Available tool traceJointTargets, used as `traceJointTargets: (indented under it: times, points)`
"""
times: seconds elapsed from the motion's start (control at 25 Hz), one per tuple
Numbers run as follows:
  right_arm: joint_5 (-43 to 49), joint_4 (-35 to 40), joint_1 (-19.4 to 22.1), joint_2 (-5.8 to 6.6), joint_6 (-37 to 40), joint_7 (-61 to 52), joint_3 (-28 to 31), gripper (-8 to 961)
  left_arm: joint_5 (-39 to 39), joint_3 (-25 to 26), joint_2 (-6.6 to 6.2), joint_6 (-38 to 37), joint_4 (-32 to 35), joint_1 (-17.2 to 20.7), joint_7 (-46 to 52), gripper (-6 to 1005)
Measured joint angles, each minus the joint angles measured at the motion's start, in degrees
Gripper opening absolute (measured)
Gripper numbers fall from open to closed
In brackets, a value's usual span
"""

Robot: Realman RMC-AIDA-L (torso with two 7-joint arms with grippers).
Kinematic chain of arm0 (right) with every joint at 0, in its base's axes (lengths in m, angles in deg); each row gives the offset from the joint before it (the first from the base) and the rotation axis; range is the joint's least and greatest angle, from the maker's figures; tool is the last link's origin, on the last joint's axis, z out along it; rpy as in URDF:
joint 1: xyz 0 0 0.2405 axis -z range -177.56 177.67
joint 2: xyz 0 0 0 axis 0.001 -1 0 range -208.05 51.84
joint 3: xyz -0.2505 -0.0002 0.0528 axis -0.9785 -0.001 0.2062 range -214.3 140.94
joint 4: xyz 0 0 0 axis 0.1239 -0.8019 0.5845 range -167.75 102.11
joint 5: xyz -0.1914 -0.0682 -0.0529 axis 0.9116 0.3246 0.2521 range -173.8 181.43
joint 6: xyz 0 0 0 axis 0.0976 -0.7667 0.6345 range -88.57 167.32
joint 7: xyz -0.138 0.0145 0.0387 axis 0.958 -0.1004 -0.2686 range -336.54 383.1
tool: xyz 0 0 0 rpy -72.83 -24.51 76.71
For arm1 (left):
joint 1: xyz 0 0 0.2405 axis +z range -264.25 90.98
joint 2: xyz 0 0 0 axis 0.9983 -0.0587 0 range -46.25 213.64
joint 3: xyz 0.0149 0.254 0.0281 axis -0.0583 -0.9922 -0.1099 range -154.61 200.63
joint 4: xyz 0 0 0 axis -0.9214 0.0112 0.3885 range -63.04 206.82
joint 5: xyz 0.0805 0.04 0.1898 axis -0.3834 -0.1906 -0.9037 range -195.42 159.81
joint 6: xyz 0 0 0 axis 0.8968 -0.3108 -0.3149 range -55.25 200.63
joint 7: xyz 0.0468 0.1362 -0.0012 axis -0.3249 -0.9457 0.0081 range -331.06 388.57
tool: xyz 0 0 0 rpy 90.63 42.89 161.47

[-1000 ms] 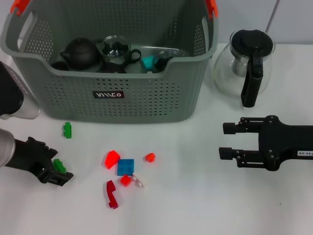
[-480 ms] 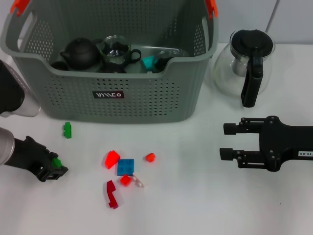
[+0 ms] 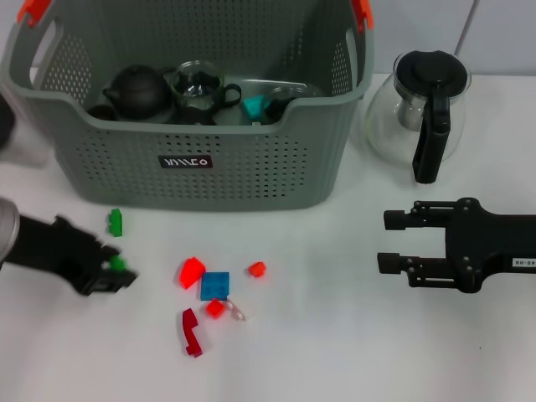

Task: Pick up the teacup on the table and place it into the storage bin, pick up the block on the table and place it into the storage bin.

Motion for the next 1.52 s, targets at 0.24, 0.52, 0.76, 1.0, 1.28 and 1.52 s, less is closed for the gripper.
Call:
traceJointTargets:
  times: [0.24,0.52,0.76,1.0,1.28,1.52]
  points:
    - [0.06,0.0,0.0,-0.06,-0.01,0.03,0.0,688,12.89,9.56,-0.14,-13.93,-1.56,-6.44,-1.82,414]
    - [0.22,0.0,-0.26,-0.27,0.02,0.06,0.0,687,22.0,10.82,0.13,-7.48,-0.67,-15.82,6.0,421]
    - [0.1,0.0,0.02,-0.33,0.22,0.05,0.0,687,18.0,7.69,-0.59,9.21,3.88,-20.99,10.18,426]
    - [0.06,0.0,-0.18,-0.35,0.42,0.07,-0.01,687,8.42,4.54,-0.84,24.15,15.03,-24.83,11.04,432]
    - [0.01,0.0,-0.56,-0.34,0.42,0.15,-0.01,688,-1.77,0.84,-0.63,37.2,27.9,-29.08,14.87,439]
    - [0.0,0.0,-0.62,-0.35,0.39,0.15,0.0,688,-6.33,0.28,-0.28,37.35,27.29,-30.63,19.96,445]
